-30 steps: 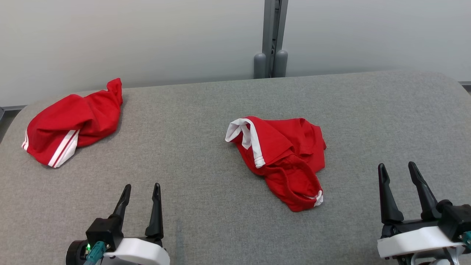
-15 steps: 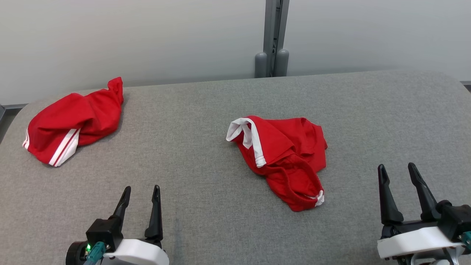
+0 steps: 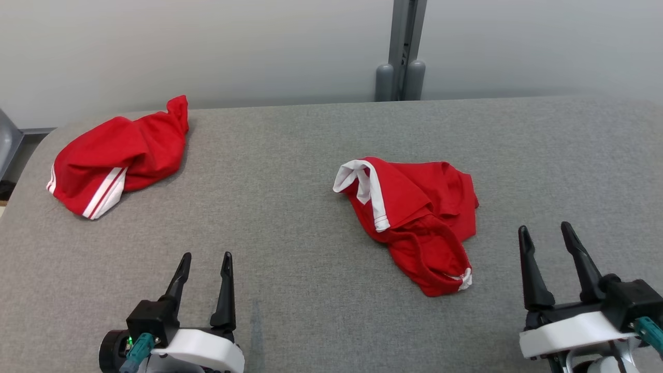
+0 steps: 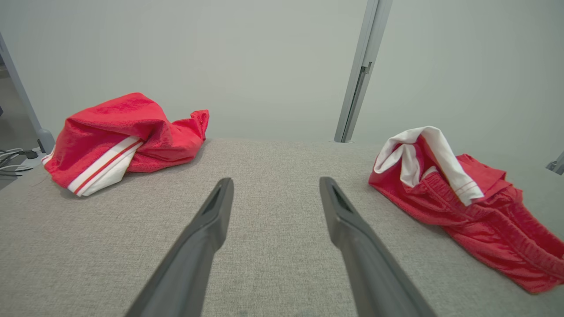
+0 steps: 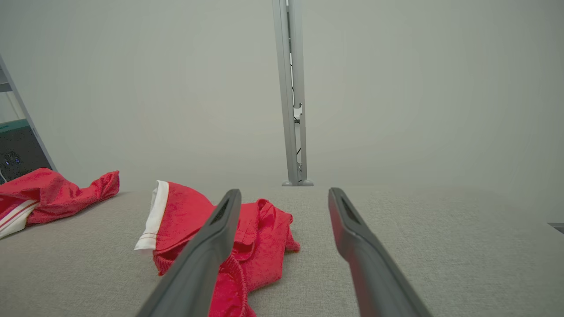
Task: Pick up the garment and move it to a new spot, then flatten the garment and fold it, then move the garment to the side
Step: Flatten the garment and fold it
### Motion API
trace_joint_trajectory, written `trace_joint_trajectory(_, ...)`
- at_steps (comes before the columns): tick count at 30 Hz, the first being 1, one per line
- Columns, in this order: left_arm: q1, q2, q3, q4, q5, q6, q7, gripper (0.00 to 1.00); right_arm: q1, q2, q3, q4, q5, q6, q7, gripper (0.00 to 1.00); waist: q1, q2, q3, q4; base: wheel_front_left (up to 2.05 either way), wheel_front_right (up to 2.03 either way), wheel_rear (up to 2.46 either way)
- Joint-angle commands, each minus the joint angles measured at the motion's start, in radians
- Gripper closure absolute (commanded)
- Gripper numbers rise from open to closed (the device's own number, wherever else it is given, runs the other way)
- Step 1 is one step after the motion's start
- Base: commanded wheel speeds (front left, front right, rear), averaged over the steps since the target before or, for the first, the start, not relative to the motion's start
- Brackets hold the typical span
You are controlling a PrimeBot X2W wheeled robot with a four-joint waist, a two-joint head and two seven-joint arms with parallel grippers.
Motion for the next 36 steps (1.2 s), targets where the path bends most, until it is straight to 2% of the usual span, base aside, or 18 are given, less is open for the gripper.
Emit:
trace_joint_trajectory(1, -0.02, 0.003, -0.003, -0.006, -0.003, 0.001, -0.002, 0.0, -0.018, -0.005, 0.008, 0.003, -0.012, 0.0, -0.005, 0.0, -0.0001, 0.0, 0.007, 0.011, 0.0, 0.0, 0.0)
trace_joint_trajectory(8, -0.033, 0.004, -0.034, -0.017, -0.011, 0.0, -0.002, 0.0, -0.099, -0.005, 0.124, 0.093, -0.036, 0.0, -0.005, 0.0, -0.0001, 0.0, 0.032, 0.078, 0.0, 0.0, 0.0)
trace_joint_trajectory(16, -0.051, 0.003, -0.072, -0.025, -0.02, 0.0, -0.002, 0.0, -0.226, -0.006, 0.243, 0.3, -0.07, 0.0, -0.003, 0.0, -0.0001, 0.0, 0.067, 0.167, 0.0, 0.0, 0.0)
trace_joint_trajectory(19, -0.061, 0.003, -0.095, -0.029, -0.029, 0.008, -0.002, 0.0, -0.283, -0.007, 0.23, 0.424, -0.098, 0.0, -0.003, 0.0, -0.0001, 0.0, 0.08, 0.214, 0.0, 0.0, 0.0)
trace_joint_trajectory(23, -0.057, 0.003, -0.101, -0.03, -0.039, 0.016, -0.002, 0.0, -0.327, -0.006, 0.196, 0.49, -0.11, 0.0, -0.003, 0.0, -0.0001, 0.0, 0.084, 0.245, 0.0, 0.0, 0.0)
trace_joint_trajectory(24, -0.054, 0.003, -0.102, -0.03, -0.038, 0.017, -0.002, 0.0, -0.332, -0.005, 0.186, 0.499, -0.115, 0.0, -0.003, 0.14, -0.0001, 0.0, 0.084, 0.25, 0.0, 0.0, 0.0)
trace_joint_trajectory(26, -0.049, 0.003, -0.103, -0.031, -0.039, 0.018, -0.002, 0.0, -0.343, -0.006, 0.17, 0.508, -0.127, 0.0, -0.003, 0.52, -0.0001, 0.0, 0.084, 0.256, 0.0, 0.0, 0.0)
trace_joint_trajectory(27, -0.047, 0.003, -0.105, -0.031, -0.04, 0.02, -0.002, 0.0, -0.349, -0.006, 0.163, 0.511, -0.132, 0.0, -0.003, 0.6, -0.0001, 0.0, 0.083, 0.258, 0.0, 0.0, 0.0)
trace_joint_trajectory(28, -0.046, 0.003, -0.105, -0.032, -0.041, 0.021, -0.002, 0.0, -0.354, -0.006, 0.152, 0.507, -0.136, 0.0, -0.003, 0.72, -0.0001, 0.0, 0.083, 0.258, 0.0, 0.0, 0.0)
trace_joint_trajectory(29, -0.045, 0.003, -0.106, -0.033, -0.042, 0.022, -0.002, 0.0, -0.357, -0.006, 0.143, 0.502, -0.14, 0.0, -0.003, 1.0, -0.0001, 0.0, 0.083, 0.258, 0.0, 0.0, 0.0)
trace_joint_trajectory(36, -0.04, 0.003, -0.102, -0.038, -0.041, 0.025, -0.002, 0.0, -0.377, -0.006, 0.065, 0.451, -0.171, 0.0, -0.003, 1.0, -0.0001, 0.0, 0.086, 0.229, 0.0, 0.0, 0.0)
